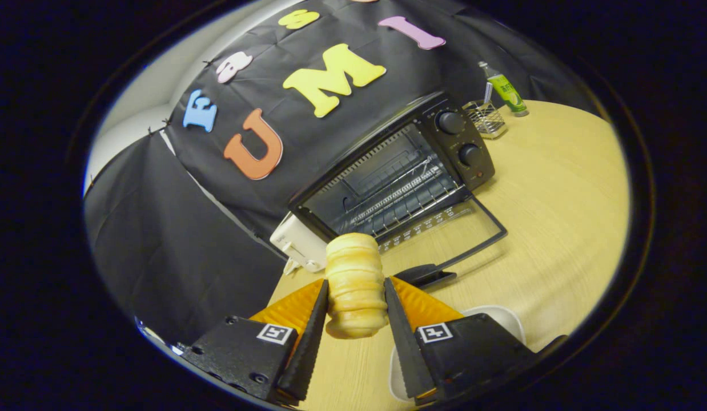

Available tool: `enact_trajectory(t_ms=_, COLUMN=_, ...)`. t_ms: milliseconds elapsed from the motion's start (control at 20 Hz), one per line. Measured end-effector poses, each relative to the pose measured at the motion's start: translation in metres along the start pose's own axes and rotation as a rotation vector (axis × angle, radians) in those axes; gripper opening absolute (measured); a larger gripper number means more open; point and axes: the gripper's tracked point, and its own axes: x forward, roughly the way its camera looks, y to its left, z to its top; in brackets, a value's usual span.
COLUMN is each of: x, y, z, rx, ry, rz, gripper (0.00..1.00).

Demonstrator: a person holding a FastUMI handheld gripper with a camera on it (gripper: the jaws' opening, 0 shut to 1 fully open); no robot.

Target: Open the toaster oven, put the food inside, and close the toaster oven door.

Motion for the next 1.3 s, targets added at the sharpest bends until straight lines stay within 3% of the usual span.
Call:
enact_trajectory(t_ms=200, x=0.019, y=-0.003, z=0.032, rx=0.074, ry=-0.021, rz=0.015, gripper=0.66)
enact_trajectory(t_ms=450, x=0.051, y=-0.022, z=0.067, rx=0.074, ry=-0.059, rz=-0.011, gripper=0.65)
enact_trajectory(t_ms=750, x=0.108, y=-0.038, z=0.103, rx=-0.024, ry=-0.100, rz=-0.029, gripper=0.66)
enact_trajectory(t_ms=1050, x=0.153, y=-0.052, z=0.126, rx=-0.170, ry=-0.109, rz=-0.113, gripper=0.66)
enact_trajectory(t_ms=1300, x=0.170, y=-0.038, z=0.120, rx=-0.176, ry=-0.091, rz=-0.041, gripper=0.68)
